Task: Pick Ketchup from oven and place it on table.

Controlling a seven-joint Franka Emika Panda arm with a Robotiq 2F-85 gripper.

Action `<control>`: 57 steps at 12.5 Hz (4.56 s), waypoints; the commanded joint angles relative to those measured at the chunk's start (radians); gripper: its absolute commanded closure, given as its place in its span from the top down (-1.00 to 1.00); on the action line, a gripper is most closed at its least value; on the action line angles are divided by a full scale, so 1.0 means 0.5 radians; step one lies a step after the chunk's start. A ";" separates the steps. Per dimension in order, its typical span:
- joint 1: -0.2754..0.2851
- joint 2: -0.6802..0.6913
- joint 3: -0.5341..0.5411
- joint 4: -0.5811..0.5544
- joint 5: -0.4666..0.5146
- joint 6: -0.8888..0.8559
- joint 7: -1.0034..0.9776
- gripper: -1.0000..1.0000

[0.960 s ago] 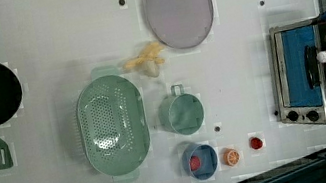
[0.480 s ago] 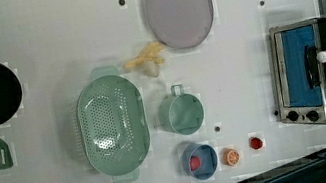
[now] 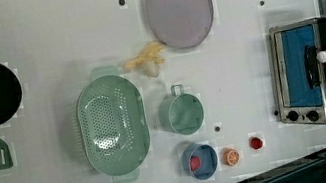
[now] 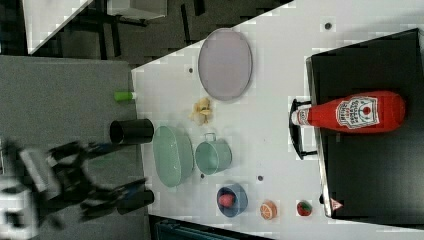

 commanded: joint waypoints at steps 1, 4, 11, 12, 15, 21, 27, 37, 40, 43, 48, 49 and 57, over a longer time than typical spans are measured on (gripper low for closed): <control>-0.094 0.234 -0.305 -0.069 0.010 0.165 0.077 1.00; -0.099 0.436 -0.511 -0.053 0.010 0.438 0.077 1.00; -0.117 0.976 -0.790 0.120 0.085 0.815 0.077 1.00; -0.130 1.048 -0.817 0.147 0.156 0.860 0.077 1.00; -0.176 1.243 -0.845 0.181 0.436 0.941 0.077 1.00; -0.227 1.469 -0.847 0.177 0.535 1.096 0.077 1.00; -0.238 1.505 -0.848 0.168 0.571 1.149 0.077 0.27; -0.029 1.215 -0.795 0.803 0.440 0.209 0.047 0.27; 0.139 1.081 -0.637 0.837 0.439 0.148 0.047 0.27; 0.263 1.024 -0.438 0.835 0.438 -0.037 0.047 0.26; 0.413 1.024 -0.213 0.633 0.288 -0.109 0.047 0.27; 0.436 1.024 -0.185 0.533 0.225 -0.073 0.051 0.27; 0.483 1.085 -0.148 -0.458 0.155 0.904 0.056 0.27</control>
